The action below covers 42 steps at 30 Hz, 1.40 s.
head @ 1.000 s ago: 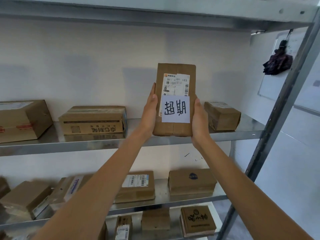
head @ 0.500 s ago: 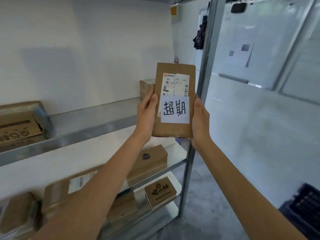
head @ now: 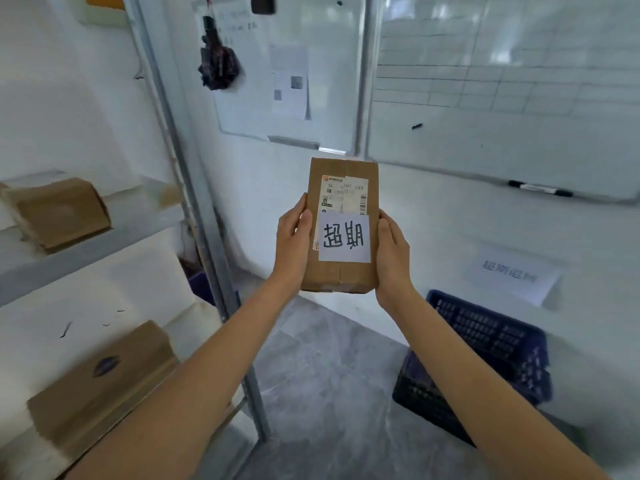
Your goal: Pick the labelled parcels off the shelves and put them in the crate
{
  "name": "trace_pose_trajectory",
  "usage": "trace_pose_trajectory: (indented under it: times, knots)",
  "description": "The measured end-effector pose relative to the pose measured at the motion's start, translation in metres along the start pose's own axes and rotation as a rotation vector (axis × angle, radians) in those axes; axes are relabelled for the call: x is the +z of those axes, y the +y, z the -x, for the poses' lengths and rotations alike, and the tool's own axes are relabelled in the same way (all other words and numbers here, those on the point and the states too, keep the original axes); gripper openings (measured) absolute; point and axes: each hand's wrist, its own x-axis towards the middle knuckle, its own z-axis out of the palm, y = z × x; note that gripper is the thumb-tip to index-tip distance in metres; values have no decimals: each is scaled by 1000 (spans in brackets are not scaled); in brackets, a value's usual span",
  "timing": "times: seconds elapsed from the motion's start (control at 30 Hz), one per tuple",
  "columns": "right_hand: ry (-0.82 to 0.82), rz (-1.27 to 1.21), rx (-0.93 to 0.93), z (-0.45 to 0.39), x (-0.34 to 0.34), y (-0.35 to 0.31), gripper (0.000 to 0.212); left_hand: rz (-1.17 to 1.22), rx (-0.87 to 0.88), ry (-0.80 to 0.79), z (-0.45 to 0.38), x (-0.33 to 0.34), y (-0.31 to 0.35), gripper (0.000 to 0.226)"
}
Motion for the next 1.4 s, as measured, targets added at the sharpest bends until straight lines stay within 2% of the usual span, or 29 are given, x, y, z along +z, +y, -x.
trace_pose_trajectory:
  times: [0.13,0.3,0.73,1.07,1.3,1.4]
  knots:
    - [128,33,25,-26,-58,5,27,11,-32,-135,-12,67,-24,30]
    - [278,32,38,-67,-115,14,31,51,-133,-271,-44,139,-64,38]
    - [580,32,150,-184,-213,51,31,156,-290,-578,-123,290,-141,39]
    - [585,101,307,-287,-320,148,35,111,-508,-680,-156,401,-259,38]
    - [496,72,618,-365,-407,225,36,-21,-763,-638,-178,494,-363,37]
    - [464,63,732,-392,-437,265,41,-86,-821,-580,-183,523,-404,33]
